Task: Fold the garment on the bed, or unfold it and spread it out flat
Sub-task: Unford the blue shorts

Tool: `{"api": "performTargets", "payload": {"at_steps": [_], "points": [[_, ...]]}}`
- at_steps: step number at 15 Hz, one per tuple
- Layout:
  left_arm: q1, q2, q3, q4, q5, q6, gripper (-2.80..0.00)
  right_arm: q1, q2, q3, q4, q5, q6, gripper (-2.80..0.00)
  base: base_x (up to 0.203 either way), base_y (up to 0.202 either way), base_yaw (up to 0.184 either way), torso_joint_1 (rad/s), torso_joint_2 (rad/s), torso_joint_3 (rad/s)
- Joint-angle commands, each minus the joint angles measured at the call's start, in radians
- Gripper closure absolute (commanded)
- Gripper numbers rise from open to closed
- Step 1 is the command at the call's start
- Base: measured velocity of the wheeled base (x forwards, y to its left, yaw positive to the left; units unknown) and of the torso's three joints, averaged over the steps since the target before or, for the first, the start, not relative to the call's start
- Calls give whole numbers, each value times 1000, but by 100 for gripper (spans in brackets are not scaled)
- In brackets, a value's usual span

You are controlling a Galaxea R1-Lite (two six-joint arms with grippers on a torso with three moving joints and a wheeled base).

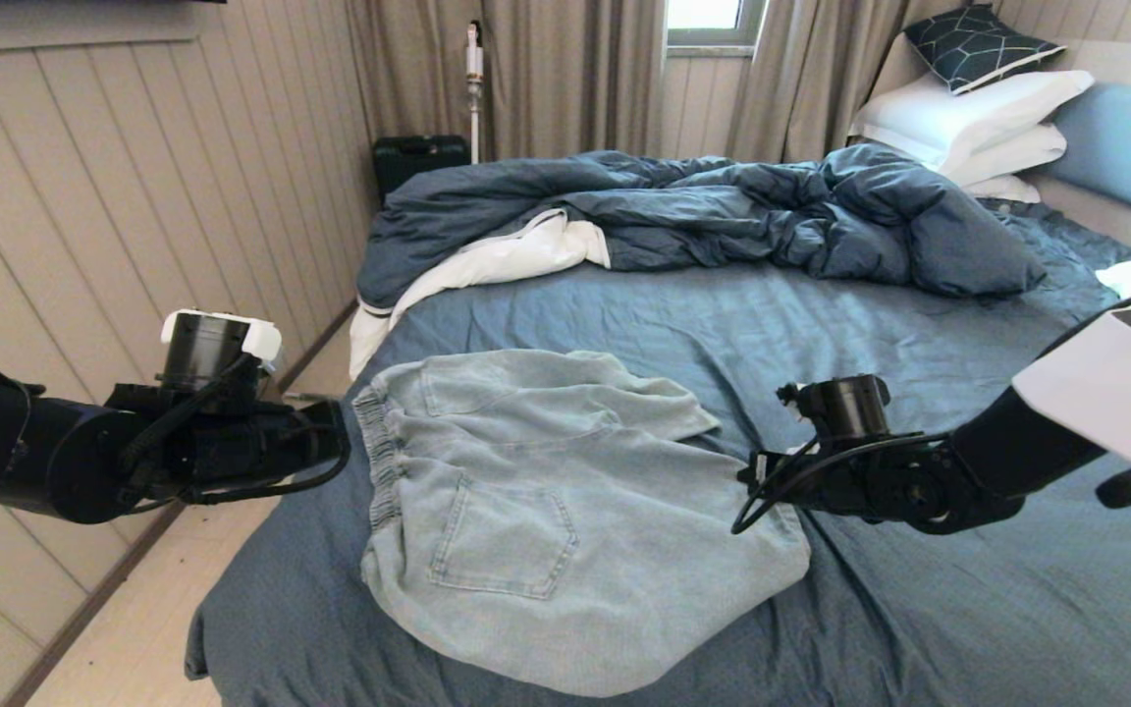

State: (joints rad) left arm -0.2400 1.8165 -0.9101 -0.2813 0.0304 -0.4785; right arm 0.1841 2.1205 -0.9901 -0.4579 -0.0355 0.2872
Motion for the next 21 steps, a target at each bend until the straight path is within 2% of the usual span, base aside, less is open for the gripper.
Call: {"api": "performTargets", "payload": {"at_steps": [1,7,11,13,16,21], "points": [[-1,3,6,-2,0,-3,0,10,29,-24,-2,-2,3,0,0,0,0,0,0,0],[-5,1,27,-21,0,-2,0,4,36,-171,65,-27,-2,0,0,0,0,0,0,0],[-5,0,28,-22,0,-4,0,4,157,-370,73,-210,-4,0,0,0,0,0,0,0],[-5,1,39,-29,0,-3,0,6,221,-454,76,-260,-9,0,0,0,0,0,0,0],[-5,6,42,-47,-1,-2,0,7,280,-505,80,-268,-17,0,0,0,0,0,0,0],[-5,17,42,-47,0,-2,0,6,300,-510,80,-266,-36,0,0,0,0,0,0,0]]}}
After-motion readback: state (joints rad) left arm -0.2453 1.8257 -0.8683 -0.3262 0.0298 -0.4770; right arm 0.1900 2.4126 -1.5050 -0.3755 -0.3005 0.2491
